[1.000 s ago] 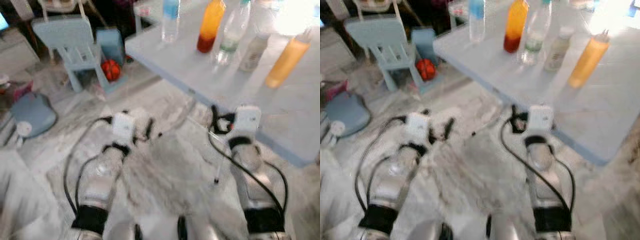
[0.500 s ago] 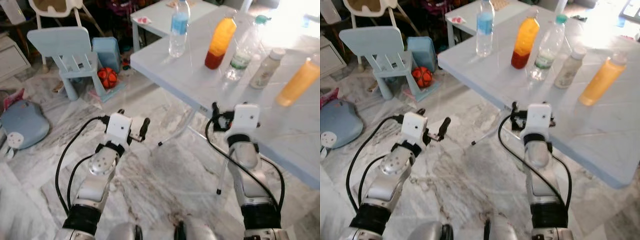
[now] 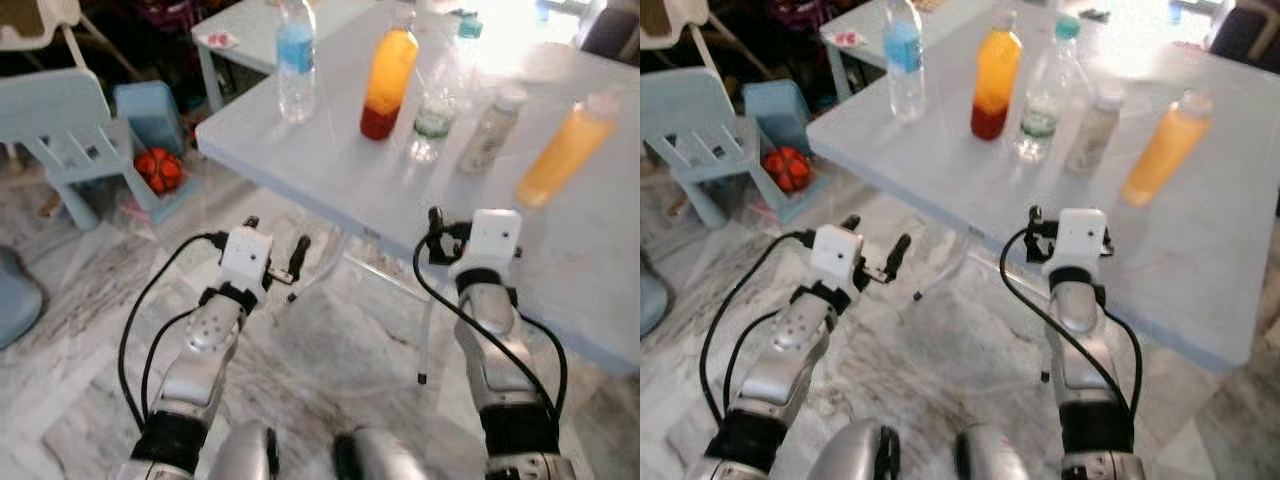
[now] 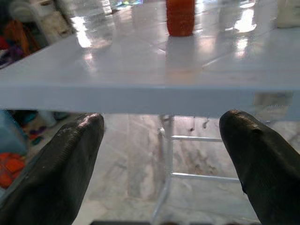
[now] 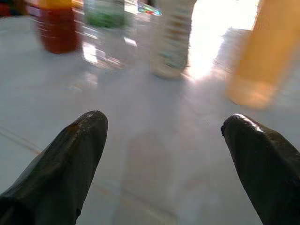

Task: Restocking fridge

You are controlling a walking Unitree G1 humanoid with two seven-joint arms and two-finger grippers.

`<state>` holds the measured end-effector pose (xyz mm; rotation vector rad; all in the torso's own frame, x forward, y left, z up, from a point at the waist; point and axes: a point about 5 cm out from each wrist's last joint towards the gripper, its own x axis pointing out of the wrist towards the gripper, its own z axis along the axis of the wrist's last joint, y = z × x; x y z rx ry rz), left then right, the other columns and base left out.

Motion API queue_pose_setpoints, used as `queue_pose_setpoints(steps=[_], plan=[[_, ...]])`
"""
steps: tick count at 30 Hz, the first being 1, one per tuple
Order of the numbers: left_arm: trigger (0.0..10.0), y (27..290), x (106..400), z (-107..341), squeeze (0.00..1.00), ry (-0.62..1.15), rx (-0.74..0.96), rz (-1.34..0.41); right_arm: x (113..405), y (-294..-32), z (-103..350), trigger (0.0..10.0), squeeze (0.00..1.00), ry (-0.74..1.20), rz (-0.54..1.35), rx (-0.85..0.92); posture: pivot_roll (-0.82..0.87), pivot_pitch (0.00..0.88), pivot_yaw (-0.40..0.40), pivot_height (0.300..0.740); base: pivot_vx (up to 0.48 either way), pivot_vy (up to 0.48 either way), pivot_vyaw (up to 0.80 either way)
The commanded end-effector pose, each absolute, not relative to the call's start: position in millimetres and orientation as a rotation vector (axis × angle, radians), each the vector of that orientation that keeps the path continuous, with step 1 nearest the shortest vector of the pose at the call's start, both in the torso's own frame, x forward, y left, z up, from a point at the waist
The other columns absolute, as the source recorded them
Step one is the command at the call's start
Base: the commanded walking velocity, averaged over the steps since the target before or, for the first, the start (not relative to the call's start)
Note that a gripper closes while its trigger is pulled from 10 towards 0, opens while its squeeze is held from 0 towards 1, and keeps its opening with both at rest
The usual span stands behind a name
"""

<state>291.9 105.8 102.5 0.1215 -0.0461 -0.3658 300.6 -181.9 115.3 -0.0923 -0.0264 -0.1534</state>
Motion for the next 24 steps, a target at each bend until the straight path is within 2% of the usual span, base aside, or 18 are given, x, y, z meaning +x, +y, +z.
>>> queue_pose_setpoints(steps=[1,3,7,17,24], plan=[[10.0,109,290,100,0.00,-0.031,0.137,-0.355,302,-177,120,10.0,0.00,-0.054,-0.123,-0.082,0.04,0.116,0.009,0.740,0.000,0.000,0.00],[10.0,109,290,99,0.00,-0.026,0.129,-0.353,302,-175,120,10.0,0.00,-0.057,-0.108,-0.083,0.04,0.116,0.009,0.740,0.000,0.000,0.00],[10.0,110,290,99,0.00,-0.029,0.139,-0.361,304,-165,124,10.0,0.00,-0.079,-0.049,-0.071,0.04,0.116,0.008,0.740,0.071,0.412,0.00],[10.0,110,289,100,0.00,-0.040,0.139,-0.366,299,-156,122,10.0,0.00,-0.086,0.001,-0.088,0.04,0.117,0.008,0.740,0.387,0.282,0.00],[10.0,109,290,102,0.00,-0.056,0.147,-0.364,301,-156,125,10.0,0.00,-0.101,0.009,-0.101,0.04,0.117,0.007,0.740,0.465,0.000,0.00]])
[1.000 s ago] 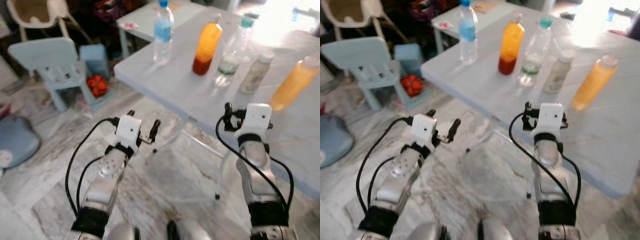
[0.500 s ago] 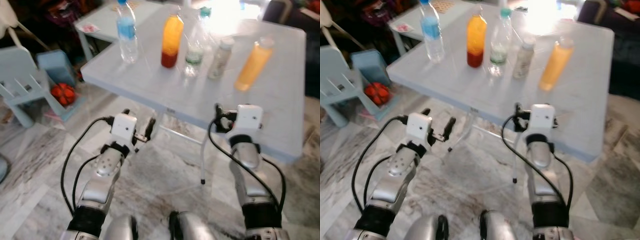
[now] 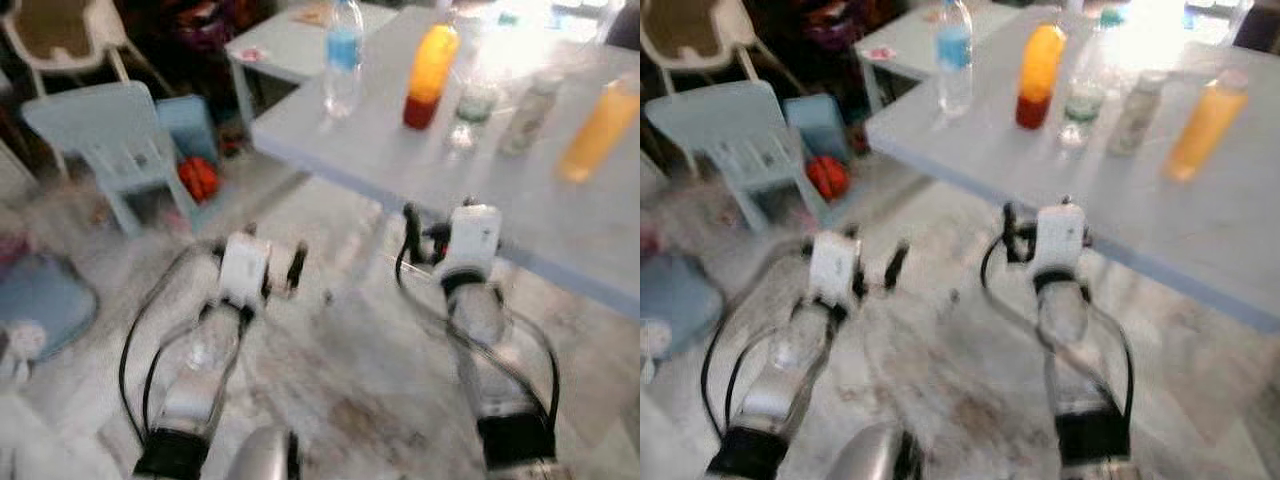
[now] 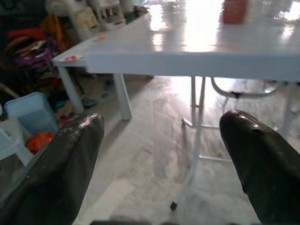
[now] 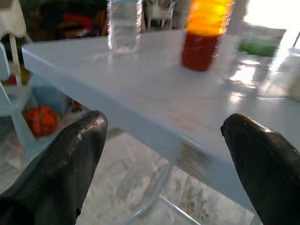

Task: Restocking fridge

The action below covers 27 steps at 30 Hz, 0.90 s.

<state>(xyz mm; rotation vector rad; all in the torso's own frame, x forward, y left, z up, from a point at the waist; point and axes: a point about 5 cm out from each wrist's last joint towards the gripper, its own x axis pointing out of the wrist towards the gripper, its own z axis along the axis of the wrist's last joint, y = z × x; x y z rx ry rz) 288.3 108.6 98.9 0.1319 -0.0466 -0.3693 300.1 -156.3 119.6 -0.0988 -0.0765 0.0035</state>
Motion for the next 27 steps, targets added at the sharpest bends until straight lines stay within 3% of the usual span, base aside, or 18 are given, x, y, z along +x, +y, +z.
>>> queue_pose_setpoints(steps=[1,12,27], plan=[[10.0,109.2,290.1,102.0,0.00,-0.054,0.140,-0.362,301.5,-155.6,125.4,10.0,0.00,-0.102,0.009,-0.103,0.04,0.116,0.006,0.740,0.480,0.000,0.00],[10.0,107.1,291.1,101.8,0.00,-0.047,0.100,-0.349,303.9,-153.3,127.1,10.0,0.00,-0.115,0.033,-0.127,0.04,0.109,0.005,0.740,0.464,0.000,0.00],[10.0,107.0,291.2,101.2,0.00,-0.051,0.106,-0.345,300.2,-147.2,122.8,10.0,0.00,-0.106,0.064,-0.132,0.04,0.112,0.003,0.740,0.357,0.319,0.00]])
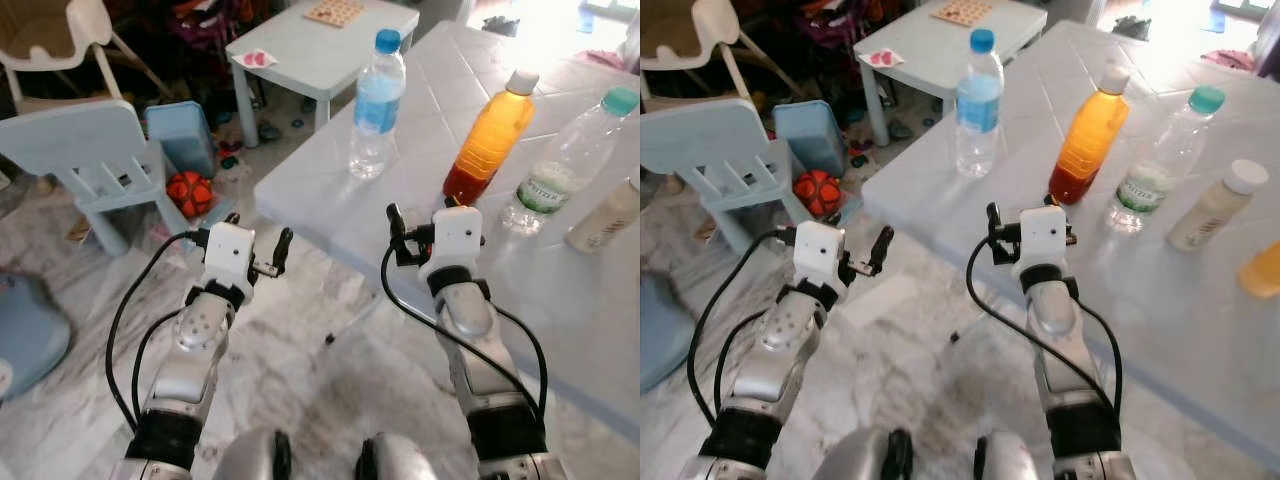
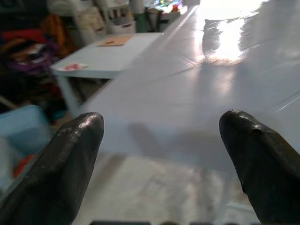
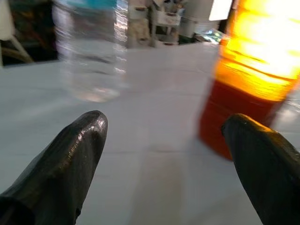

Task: Restocking fridge

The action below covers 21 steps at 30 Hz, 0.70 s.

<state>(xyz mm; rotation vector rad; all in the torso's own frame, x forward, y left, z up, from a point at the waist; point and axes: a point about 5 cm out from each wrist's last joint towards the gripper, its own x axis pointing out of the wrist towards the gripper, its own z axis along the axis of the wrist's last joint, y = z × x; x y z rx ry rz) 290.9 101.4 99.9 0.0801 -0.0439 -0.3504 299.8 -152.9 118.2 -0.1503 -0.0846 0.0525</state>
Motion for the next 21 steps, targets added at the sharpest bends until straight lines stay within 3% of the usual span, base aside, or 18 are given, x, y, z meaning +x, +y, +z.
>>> queue_pose_setpoints(steps=[1,9,10,13,14,15,16,17,21], plan=[[10.0,107,291,102,0.00,-0.055,0.108,-0.346,300,-147,123,10.0,0.00,-0.106,0.064,-0.132,0.04,0.112,0.003,0.740,0.349,0.330,0.00],[10.0,108,291,104,0.00,-0.075,0.111,-0.334,299,-142,121,10.0,0.00,-0.097,0.112,-0.113,0.04,0.112,0.003,0.740,0.044,0.041,0.00],[10.0,108,291,104,0.00,-0.074,0.111,-0.334,298,-140,121,10.0,1.00,-0.104,0.128,-0.119,0.04,0.113,0.002,0.740,0.000,0.000,0.00],[10.0,107,290,103,0.00,-0.073,0.111,-0.335,299,-136,123,10.0,1.00,-0.115,0.132,-0.136,0.04,0.114,0.001,0.740,0.000,0.000,0.00],[10.0,107,290,103,0.00,-0.072,0.111,-0.334,300,-136,124,10.0,0.96,-0.119,0.132,-0.136,0.04,0.115,0.000,0.740,0.000,0.000,0.00],[10.0,107,290,103,0.00,-0.072,0.111,-0.333,303,-134,127,10.0,0.70,-0.132,0.140,-0.133,0.04,0.115,0.000,0.740,0.000,0.000,0.00],[10.0,107,290,103,0.00,-0.072,0.111,-0.333,304,-134,127,10.0,0.70,-0.134,0.143,-0.131,0.04,0.115,0.000,0.740,0.000,0.000,0.00],[10.0,107,289,103,0.00,-0.072,0.111,-0.333,305,-133,130,10.0,0.00,-0.144,0.148,-0.133,0.05,0.117,0.000,0.740,0.000,0.000,0.00],[10.0,108,288,103,0.00,-0.072,0.112,-0.332,315,-133,144,10.0,0.00,-0.189,0.146,-0.145,0.05,0.117,0.000,0.740,0.000,0.000,0.00]])
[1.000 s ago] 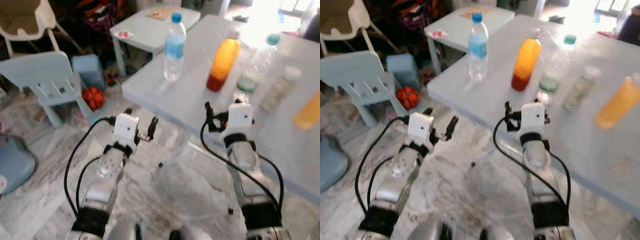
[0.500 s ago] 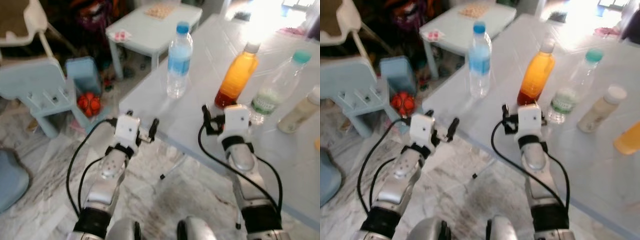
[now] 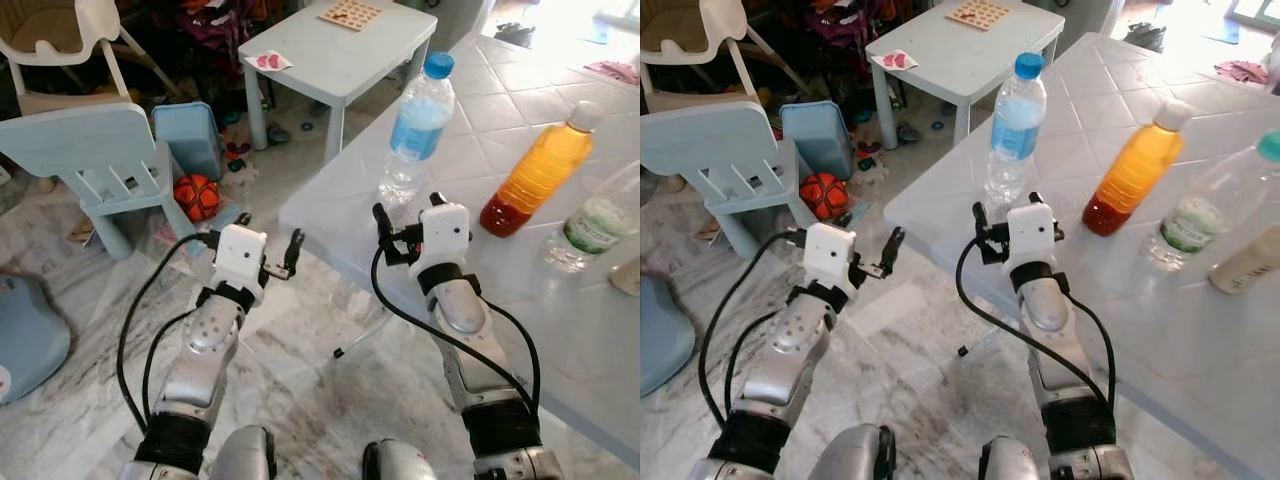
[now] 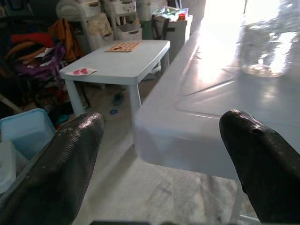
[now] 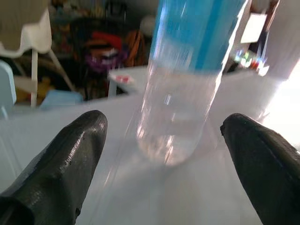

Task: Restocking fridge

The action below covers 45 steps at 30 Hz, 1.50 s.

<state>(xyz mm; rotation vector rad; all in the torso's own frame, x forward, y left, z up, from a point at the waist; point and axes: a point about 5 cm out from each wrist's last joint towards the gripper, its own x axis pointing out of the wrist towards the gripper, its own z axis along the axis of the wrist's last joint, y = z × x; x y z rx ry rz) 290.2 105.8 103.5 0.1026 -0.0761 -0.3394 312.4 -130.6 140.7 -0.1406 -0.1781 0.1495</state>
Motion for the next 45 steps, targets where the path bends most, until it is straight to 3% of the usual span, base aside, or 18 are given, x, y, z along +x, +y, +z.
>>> queue_pose_setpoints(steps=[1,16,45], plan=[[10.0,109,288,103,0.00,-0.070,0.113,-0.331,318,-133,148,10.0,0.00,-0.204,0.142,-0.145,0.05,0.117,0.000,0.740,0.000,0.000,0.00],[10.0,112,284,99,0.00,-0.056,0.130,-0.343,316,-109,192,10.0,0.00,-0.407,0.187,-0.220,0.06,0.124,0.004,0.740,0.000,0.000,0.00],[10.0,108,284,97,0.00,-0.046,0.137,-0.347,369,-132,248,10.0,0.00,-0.419,0.042,-0.201,0.06,0.127,-0.006,0.740,0.000,0.000,0.00]])
